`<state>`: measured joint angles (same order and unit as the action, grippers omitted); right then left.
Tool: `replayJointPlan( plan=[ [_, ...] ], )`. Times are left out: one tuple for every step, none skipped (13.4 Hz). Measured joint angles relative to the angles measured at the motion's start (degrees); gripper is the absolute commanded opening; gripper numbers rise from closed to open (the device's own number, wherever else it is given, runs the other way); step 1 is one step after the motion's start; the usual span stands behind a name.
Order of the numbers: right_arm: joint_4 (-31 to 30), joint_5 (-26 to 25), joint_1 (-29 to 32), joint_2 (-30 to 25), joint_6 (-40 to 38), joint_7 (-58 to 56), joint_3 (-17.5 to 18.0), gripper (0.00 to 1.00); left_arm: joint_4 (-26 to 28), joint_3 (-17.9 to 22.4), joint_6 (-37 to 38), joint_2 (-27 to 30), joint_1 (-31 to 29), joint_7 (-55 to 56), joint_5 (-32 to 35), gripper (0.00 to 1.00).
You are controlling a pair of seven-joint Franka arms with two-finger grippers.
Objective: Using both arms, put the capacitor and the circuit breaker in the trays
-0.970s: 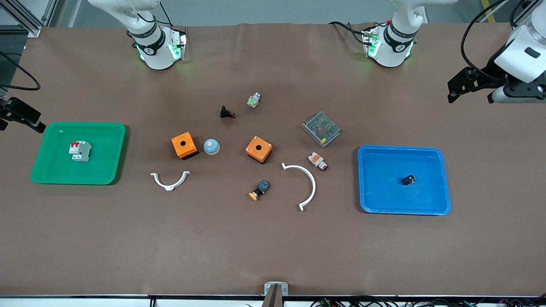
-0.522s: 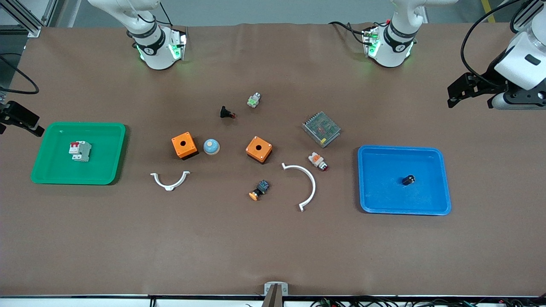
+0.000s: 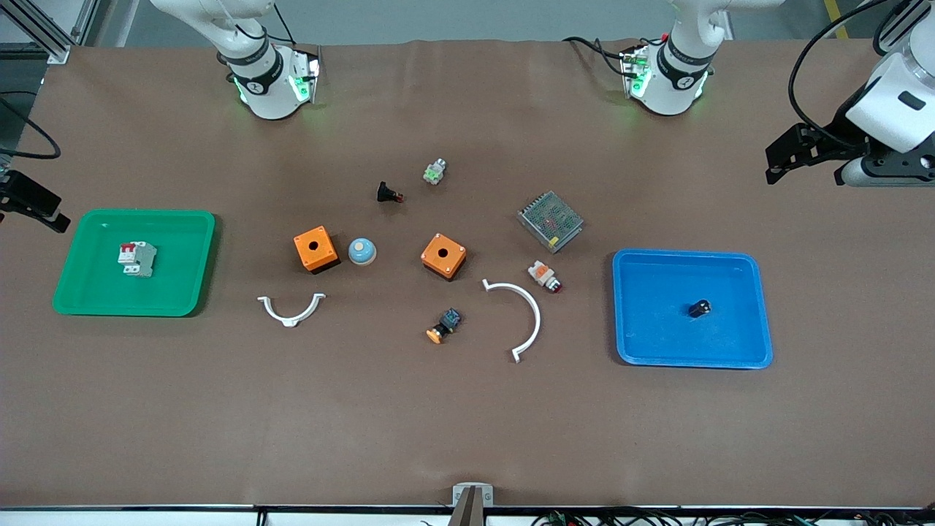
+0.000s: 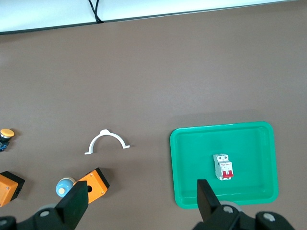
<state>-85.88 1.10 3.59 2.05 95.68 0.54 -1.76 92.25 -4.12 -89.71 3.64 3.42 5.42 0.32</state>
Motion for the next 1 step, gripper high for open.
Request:
replayJointPlan(
  plan=[
    [0.00,0.00,0.00,0.00,-0.06,0.00,0.00,1.00,0.00,0.00,0.23,0.00,0.00,0.00,0.00,1.00]
  ],
)
